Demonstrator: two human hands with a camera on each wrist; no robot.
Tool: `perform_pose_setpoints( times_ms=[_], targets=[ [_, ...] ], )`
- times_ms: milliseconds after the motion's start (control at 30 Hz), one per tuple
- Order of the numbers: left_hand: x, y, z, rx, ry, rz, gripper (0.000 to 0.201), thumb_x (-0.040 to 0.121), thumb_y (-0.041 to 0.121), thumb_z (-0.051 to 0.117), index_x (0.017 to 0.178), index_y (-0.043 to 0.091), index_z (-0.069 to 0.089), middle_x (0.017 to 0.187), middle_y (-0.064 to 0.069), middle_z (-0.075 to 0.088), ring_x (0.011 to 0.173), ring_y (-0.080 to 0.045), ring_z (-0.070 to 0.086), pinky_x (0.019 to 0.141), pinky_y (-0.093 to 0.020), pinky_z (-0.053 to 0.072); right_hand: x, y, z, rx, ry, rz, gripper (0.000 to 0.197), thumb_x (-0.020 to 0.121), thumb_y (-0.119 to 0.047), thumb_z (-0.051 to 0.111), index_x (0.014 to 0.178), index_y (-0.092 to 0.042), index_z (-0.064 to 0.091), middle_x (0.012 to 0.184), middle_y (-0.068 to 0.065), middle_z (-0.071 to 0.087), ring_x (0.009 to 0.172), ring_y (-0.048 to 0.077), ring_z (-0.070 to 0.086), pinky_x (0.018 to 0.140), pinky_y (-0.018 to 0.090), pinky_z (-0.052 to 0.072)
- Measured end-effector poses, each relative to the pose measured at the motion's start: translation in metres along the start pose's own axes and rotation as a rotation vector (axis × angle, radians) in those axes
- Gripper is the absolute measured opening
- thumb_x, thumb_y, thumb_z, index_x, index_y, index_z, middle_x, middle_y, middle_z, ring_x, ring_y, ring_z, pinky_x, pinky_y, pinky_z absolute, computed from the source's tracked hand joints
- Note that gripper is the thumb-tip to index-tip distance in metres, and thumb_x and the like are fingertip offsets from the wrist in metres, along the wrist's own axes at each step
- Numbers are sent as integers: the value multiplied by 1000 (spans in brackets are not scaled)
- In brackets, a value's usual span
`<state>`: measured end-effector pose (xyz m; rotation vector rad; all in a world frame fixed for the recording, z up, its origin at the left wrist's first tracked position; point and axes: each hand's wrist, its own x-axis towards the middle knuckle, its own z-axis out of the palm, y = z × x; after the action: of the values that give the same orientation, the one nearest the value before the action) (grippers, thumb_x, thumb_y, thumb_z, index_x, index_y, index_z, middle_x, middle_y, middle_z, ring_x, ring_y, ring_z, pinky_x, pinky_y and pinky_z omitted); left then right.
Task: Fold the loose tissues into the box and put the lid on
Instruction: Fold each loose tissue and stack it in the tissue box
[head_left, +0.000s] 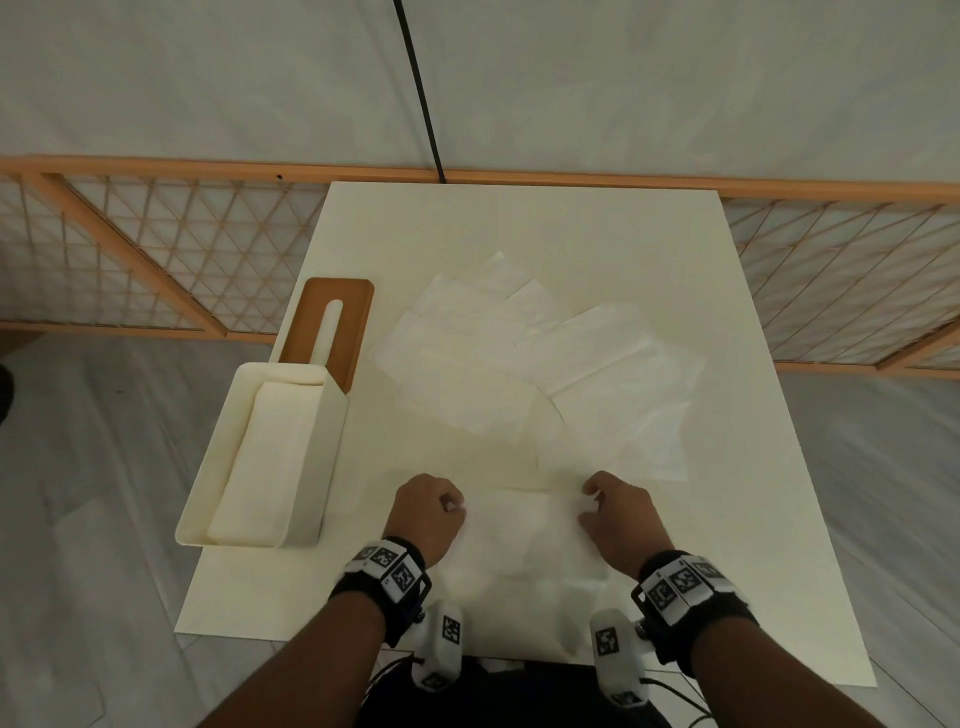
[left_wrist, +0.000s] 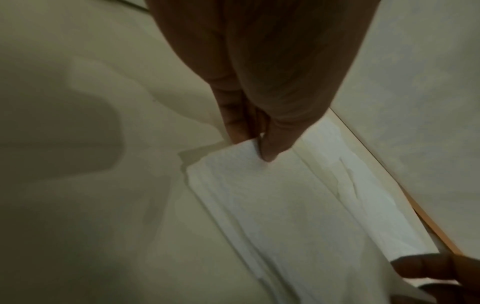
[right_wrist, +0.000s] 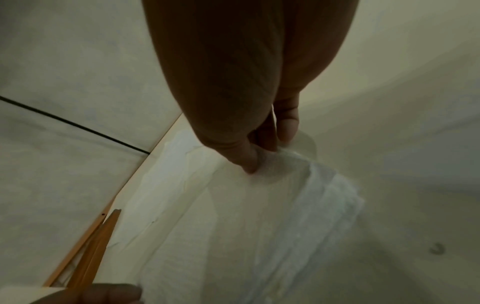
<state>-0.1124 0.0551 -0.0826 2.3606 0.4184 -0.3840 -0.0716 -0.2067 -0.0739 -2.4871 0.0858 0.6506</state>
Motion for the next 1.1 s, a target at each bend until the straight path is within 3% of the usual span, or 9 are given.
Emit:
perform_pose_setpoints(
  times_ms=[67, 167, 300, 367, 500, 600, 800, 967, 1100],
  targets=[
    [8, 4, -7, -14, 26, -15, 7, 81, 17, 73, 82, 21, 67, 98, 0, 63, 87, -14, 60, 84, -26, 51, 1, -4, -4, -48, 29, -43, 29, 83, -12, 67, 110, -18, 62, 95, -2, 57, 85, 16, 55, 78, 27, 45],
    [33, 13, -18, 22, 117, 10, 10, 80, 15, 71, 88, 18, 65, 102, -4, 61, 92, -18, 56, 82, -23, 42, 1, -8, -10, -53, 99, -112, 28, 82, -14, 73, 108, -16, 63, 98, -4, 50, 75, 6, 48, 75, 20, 36],
    [78, 35, -21, 67, 111, 124, 24, 89, 13, 66, 113, 13, 68, 122, -7, 63, 113, -23, 58, 97, -28, 43, -2, -16, -15, -6, 112, -156, 23, 82, -17, 74, 103, -19, 65, 96, -5, 52, 73, 0, 46, 68, 14, 35],
    [94, 43, -18, 112, 81, 126, 27, 91, 16, 65, 118, 14, 68, 128, -6, 61, 117, -23, 58, 101, -29, 44, -5, -18, -18, -6, 102, -181, 19, 82, -18, 74, 99, -20, 66, 92, -6, 54, 74, -1, 46, 66, 8, 34],
    [107, 47, -18, 187, 100, 118, 14, 91, 14, 64, 96, 11, 77, 104, -7, 73, 96, -23, 68, 83, -32, 56, -8, -15, -22, 20, 72, -185, 14, 84, -20, 73, 95, -22, 65, 88, -9, 56, 77, -2, 49, 67, 5, 34],
    [110, 46, -20, 170, 87, 121, 15, 90, 12, 64, 90, 11, 78, 97, -6, 75, 92, -23, 69, 76, -25, 51, -6, -13, -26, 36, 68, -176, 15, 84, -19, 74, 92, -25, 63, 87, -10, 58, 76, -3, 50, 66, 4, 34],
    [107, 45, -30, -8, 68, 43, 9, 87, 14, 71, 89, 10, 79, 97, -5, 76, 93, -19, 68, 86, -26, 53, 4, -17, -30, 84, 84, -173, 15, 82, -20, 75, 86, -27, 63, 83, -10, 62, 72, 1, 54, 63, 5, 36],
    [106, 48, -38, -2, 72, 17, 8, 86, 17, 70, 79, 18, 73, 89, 1, 73, 90, -16, 68, 72, -19, 46, 7, -28, -30, 116, 62, -192, 14, 83, -20, 74, 87, -27, 63, 83, -11, 62, 72, -1, 54, 63, 5, 37],
    [106, 50, -50, -35, 63, 30, 7, 84, 20, 76, 86, 13, 78, 94, 2, 74, 90, -11, 64, 81, -19, 47, 11, -35, -29, 102, 50, -217, 16, 84, -18, 72, 96, -26, 65, 95, -10, 61, 75, -5, 51, 68, 5, 34]
  ],
)
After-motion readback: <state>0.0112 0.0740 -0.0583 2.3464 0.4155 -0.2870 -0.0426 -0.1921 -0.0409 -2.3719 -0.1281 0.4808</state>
